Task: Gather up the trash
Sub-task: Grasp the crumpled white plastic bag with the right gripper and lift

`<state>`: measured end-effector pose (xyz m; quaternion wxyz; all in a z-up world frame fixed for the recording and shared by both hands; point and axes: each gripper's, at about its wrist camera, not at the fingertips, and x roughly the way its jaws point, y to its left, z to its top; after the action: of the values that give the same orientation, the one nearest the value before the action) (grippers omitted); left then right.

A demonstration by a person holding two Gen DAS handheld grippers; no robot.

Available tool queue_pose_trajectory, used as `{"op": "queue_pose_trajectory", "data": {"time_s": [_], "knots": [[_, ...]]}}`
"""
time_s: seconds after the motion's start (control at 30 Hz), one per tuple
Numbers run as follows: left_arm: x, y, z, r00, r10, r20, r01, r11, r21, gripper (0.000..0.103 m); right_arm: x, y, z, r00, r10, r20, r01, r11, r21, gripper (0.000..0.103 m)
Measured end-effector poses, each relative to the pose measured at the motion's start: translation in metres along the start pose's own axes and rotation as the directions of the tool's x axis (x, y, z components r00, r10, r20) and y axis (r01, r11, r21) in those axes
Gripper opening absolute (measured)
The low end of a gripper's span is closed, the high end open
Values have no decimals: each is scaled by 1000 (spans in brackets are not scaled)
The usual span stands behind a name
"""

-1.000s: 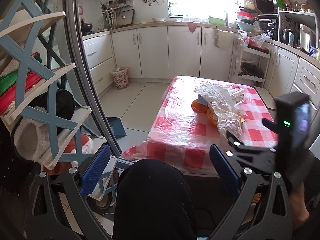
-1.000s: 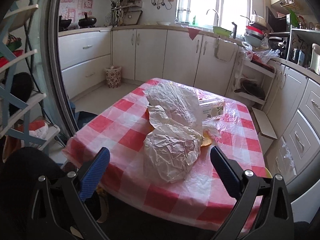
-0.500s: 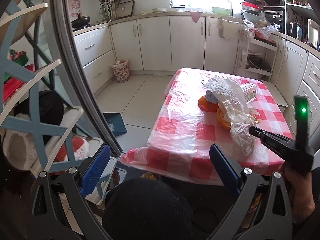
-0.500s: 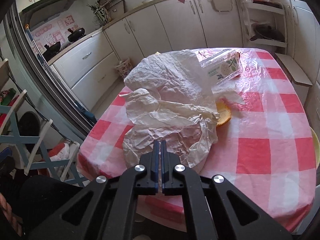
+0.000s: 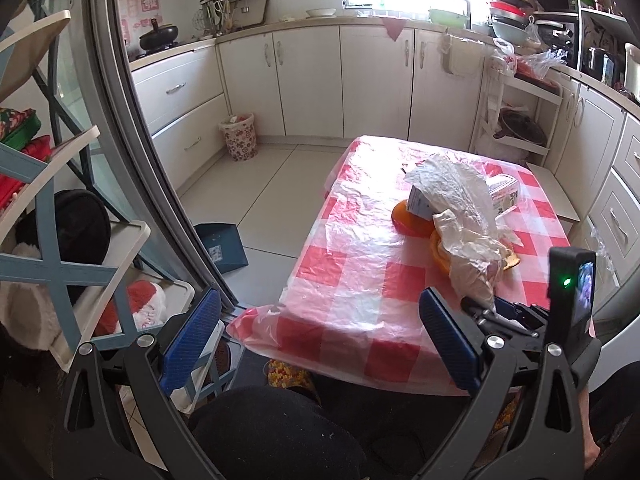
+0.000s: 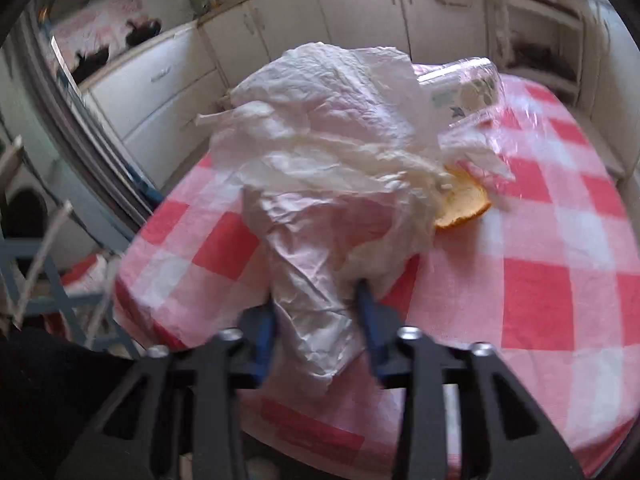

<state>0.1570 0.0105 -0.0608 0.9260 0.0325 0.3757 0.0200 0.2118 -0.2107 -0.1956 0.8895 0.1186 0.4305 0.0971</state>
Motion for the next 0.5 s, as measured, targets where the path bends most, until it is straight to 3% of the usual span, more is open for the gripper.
{"op": "queue_pose_trajectory", "data": {"time_s": [0.07,0.17,0.3,0.5], "knots": [[3,0,0,1000,-1,-7,1,1000,6,95,-10,-5,1,999,39,14,-39,999,23,13],[12,-3,1,1000,-10,-21,11,1000,14,95,-35,-13,1,996,73,58,-76,996,49,11],[32,-14,12,994,-94,-64,95,995,10,95,-63,-36,11,990,110,94,-120,987,110,11],[73,-57,39,974,-206,-95,208,978,10,95,-93,-57,55,990,18,137,-23,999,28,11]]}}
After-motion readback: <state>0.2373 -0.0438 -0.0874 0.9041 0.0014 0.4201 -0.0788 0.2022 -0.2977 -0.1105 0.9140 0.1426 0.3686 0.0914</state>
